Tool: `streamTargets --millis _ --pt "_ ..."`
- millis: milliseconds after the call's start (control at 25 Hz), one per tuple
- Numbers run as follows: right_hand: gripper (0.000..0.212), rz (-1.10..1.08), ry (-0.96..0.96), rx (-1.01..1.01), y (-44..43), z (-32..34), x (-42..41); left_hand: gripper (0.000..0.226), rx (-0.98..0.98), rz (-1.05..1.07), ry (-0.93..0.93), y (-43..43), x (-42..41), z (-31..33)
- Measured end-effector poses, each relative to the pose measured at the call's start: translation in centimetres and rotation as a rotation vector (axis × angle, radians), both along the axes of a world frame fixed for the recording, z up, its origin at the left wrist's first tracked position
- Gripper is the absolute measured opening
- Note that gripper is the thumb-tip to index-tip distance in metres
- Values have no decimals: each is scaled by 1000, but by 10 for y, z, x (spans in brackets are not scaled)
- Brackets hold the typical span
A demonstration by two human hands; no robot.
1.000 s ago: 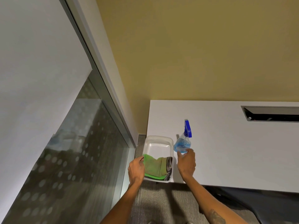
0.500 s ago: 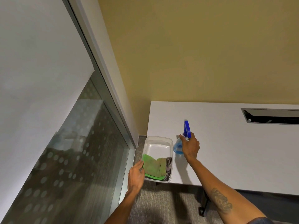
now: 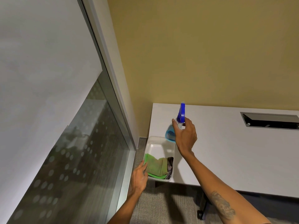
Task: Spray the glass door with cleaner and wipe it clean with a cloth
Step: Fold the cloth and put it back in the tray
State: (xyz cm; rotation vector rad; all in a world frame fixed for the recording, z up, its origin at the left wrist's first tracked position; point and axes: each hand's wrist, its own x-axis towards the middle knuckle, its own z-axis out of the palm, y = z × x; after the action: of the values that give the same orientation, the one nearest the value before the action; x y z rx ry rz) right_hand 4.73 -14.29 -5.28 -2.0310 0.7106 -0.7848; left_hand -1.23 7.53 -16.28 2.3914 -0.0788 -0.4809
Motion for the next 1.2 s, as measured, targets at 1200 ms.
streamTargets --millis 1200 --pt "36 159 544 212 63 -46 -27 45 2 -256 79 19 11 18"
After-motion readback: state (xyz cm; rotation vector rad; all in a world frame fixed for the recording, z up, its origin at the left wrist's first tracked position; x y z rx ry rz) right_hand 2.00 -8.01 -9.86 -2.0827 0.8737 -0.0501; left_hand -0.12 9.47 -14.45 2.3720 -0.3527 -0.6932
